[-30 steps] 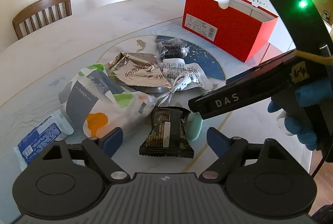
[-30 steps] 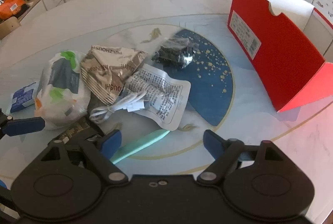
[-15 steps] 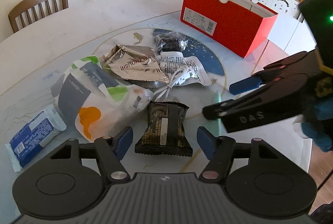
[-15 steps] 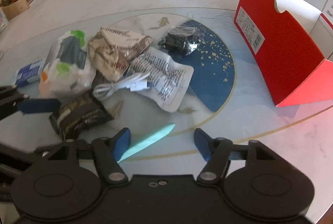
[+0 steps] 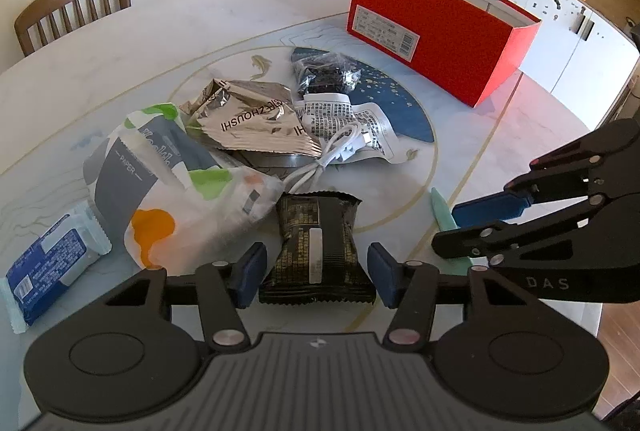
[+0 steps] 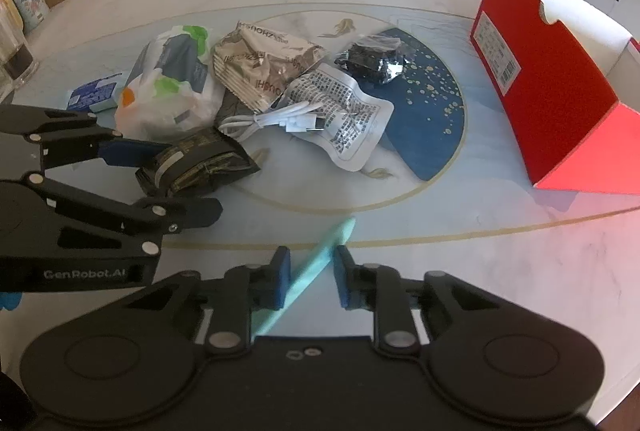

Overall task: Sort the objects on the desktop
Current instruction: 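Grasp the mint-green stick with the right gripper while the left gripper approaches the dark snack bar, then grasp the dark snack bar with the left gripper while the right gripper lifts the green stick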

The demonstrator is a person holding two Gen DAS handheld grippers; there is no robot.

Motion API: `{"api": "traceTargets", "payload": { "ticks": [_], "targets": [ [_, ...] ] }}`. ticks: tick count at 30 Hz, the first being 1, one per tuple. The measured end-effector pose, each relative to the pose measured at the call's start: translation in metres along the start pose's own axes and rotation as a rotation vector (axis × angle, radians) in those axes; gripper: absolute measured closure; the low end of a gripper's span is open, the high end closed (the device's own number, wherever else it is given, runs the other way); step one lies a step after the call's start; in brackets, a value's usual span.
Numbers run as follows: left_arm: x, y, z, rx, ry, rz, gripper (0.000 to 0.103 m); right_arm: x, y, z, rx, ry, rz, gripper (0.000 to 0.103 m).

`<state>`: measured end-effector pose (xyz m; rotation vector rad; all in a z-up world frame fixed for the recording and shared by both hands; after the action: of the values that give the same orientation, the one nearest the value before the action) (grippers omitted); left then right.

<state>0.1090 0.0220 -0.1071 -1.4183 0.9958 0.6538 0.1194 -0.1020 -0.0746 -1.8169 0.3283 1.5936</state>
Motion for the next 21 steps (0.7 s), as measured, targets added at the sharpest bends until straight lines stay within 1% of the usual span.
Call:
{"api": "traceTargets", "payload": {
  "ticks": [4, 6, 12, 21],
  "targets": [
    [-0.002, 0.000, -0.002, 0.001, -0.020, -0.010, 0.051, -0.002, 0.002, -0.002, 0.007, -0.004, -0.004, 0.090],
    [-0.003, 0.000, -0.004, 0.005, -0.029, -0.016, 0.054, -0.004, 0.003, -0.003, 0.012, -0.004, -0.006, 0.092],
    [-0.010, -0.001, -0.007, 0.006, -0.041, -0.042, 0.057, -0.011, 0.007, -0.008, 0.022, -0.010, -0.029, 0.093],
    [-0.028, -0.003, -0.017, -0.007, -0.014, -0.078, 0.058, -0.031, 0.011, -0.020, 0.023, -0.014, -0.063, 0.094]
  ]
}}
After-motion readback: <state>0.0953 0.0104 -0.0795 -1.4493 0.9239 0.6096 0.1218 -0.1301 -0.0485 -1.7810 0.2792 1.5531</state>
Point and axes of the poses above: each gripper's, at about its wrist camera, not at the fingertips, and x roughly the way its jaws point, z to its left, y to its underside, the point moved 1 cm from there along x, roughly the way its jaws point, and after that the axes turned 8 degrees about z, right-handed, at the moved point
